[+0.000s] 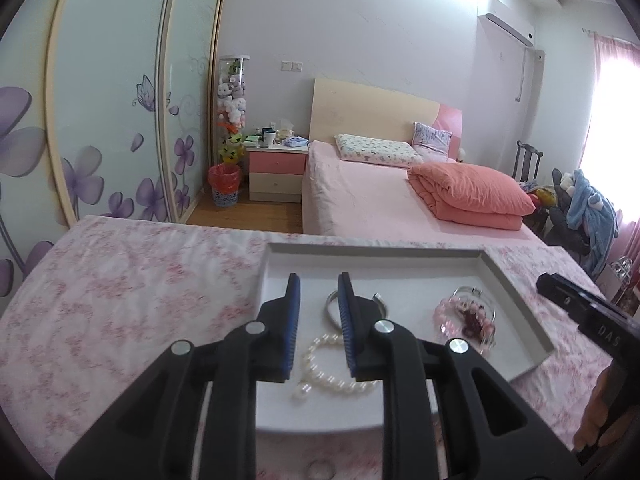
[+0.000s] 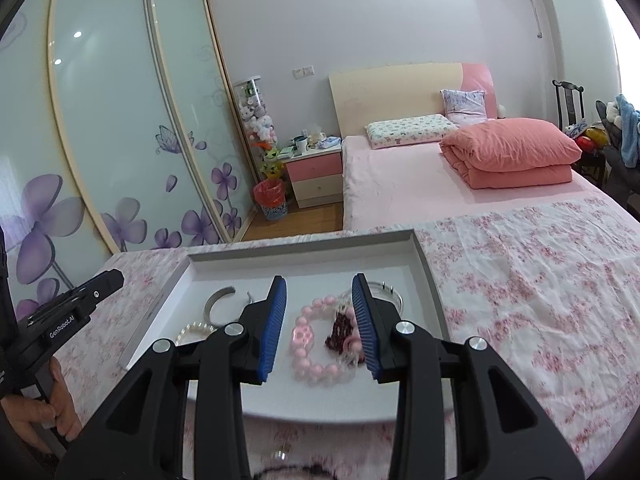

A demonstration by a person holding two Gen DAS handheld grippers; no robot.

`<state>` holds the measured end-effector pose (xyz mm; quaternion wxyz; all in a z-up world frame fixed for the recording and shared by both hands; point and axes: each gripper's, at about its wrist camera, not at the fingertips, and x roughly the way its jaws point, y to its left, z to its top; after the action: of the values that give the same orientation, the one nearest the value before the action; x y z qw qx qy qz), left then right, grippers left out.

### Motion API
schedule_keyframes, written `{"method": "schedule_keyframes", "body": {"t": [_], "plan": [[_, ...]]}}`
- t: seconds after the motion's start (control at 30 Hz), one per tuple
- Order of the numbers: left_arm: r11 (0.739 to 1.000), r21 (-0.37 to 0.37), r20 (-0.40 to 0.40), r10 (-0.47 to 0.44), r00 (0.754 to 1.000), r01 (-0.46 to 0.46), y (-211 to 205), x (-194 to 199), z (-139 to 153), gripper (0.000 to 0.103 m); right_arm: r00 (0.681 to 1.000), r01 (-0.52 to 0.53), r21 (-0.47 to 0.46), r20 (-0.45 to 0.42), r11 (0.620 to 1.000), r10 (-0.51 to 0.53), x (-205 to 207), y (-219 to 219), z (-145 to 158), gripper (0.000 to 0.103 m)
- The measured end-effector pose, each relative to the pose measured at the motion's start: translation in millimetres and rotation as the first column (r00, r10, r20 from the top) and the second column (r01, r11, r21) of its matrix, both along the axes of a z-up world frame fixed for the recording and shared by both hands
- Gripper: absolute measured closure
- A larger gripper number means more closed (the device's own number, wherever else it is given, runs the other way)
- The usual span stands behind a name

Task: Organize jewelry
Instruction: 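Drop the pink bracelet into the gray tray with the right tool while the left drops the pearl bracelet, then grasp the black bead bracelet with the right tool while the left tool grasps the silver ring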

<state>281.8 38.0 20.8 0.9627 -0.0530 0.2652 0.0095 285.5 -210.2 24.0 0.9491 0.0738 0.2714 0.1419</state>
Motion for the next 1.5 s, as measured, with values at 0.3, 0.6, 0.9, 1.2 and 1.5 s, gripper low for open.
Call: {"method": "schedule_keyframes", "body": {"t": [0.3, 0.6, 0.9, 1.2, 1.5], "plan": [[1.000, -0.007, -0.055, -0.005, 0.998, 0.004, 22.1, -46.7, -15.7, 0.074, 0.997, -0.033, -0.064, -0.079, 0.997, 0.027, -41.8, -11.6, -20.7, 0.067], [0.999, -0.007, -0.121, -0.039, 0.992, 0.038, 20.1, -72.7, -36.8, 0.067, 0.972, -0.082, -0.079, -0.228, 0.993, 0.062, -67.9, -17.3, -54.4, 0.067], [0.997, 0.025, -0.178, -0.064, 0.982, 0.070, 3.3, -78.7, -52.7, 0.058, 0.955, -0.099, -0.106, -0.289, 0.989, 0.065, -73.2, -4.0, -69.8, 0.067], [0.994, 0.057, -0.226, -0.079, 0.971, 0.094, -5.7, -80.6, -67.4, 0.048, 0.945, -0.096, -0.130, -0.323, 0.987, 0.050, -70.4, -1.7, -79.6, 0.087], [0.992, 0.061, -0.262, -0.088, 0.961, 0.107, -9.2, -75.9, -73.4, 0.042, 0.954, -0.006, -0.157, -0.297, 0.988, -0.042, -68.6, -20.4, -77.2, 0.089]]}}
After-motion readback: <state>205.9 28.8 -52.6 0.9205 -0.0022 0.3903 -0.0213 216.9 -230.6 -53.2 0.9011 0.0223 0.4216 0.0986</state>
